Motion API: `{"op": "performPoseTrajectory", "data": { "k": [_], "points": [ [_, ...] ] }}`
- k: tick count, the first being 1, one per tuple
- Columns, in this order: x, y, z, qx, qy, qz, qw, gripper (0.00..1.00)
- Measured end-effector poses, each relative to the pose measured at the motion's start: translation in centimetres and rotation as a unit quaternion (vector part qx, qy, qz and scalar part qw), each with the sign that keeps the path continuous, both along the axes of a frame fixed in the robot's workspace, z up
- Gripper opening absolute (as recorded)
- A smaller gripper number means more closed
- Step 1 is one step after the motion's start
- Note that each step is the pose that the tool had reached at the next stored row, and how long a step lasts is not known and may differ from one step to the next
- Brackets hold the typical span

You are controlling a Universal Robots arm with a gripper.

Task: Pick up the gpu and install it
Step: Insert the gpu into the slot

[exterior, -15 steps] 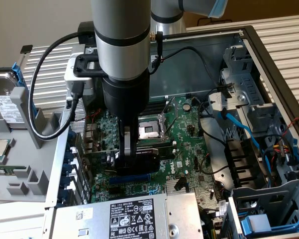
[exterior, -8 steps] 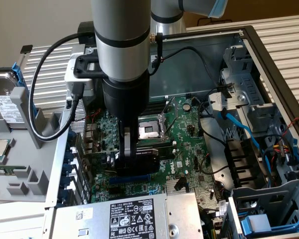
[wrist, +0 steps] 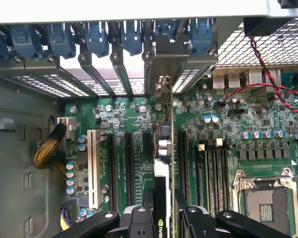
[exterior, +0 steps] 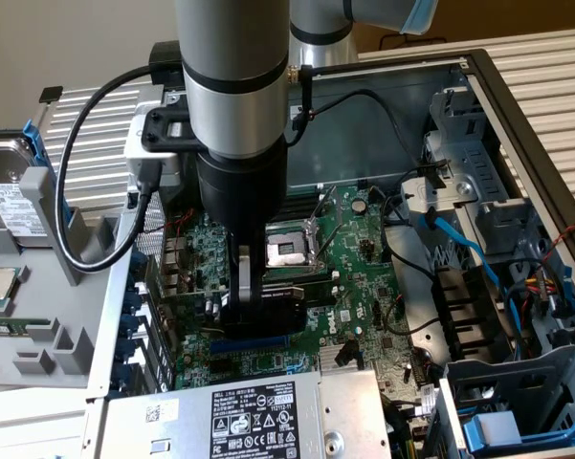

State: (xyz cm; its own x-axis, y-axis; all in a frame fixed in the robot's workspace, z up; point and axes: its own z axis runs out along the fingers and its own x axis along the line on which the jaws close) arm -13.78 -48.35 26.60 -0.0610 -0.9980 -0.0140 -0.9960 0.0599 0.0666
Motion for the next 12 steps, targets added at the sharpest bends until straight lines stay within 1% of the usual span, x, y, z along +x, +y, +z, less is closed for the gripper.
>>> {"op": "performPoseTrajectory", "data": {
  "k": [12],
  "points": [
    [0.00, 0.11, 0.00, 0.0000, 0.0000, 0.005, 1.0000, 0.27]
  ]
}}
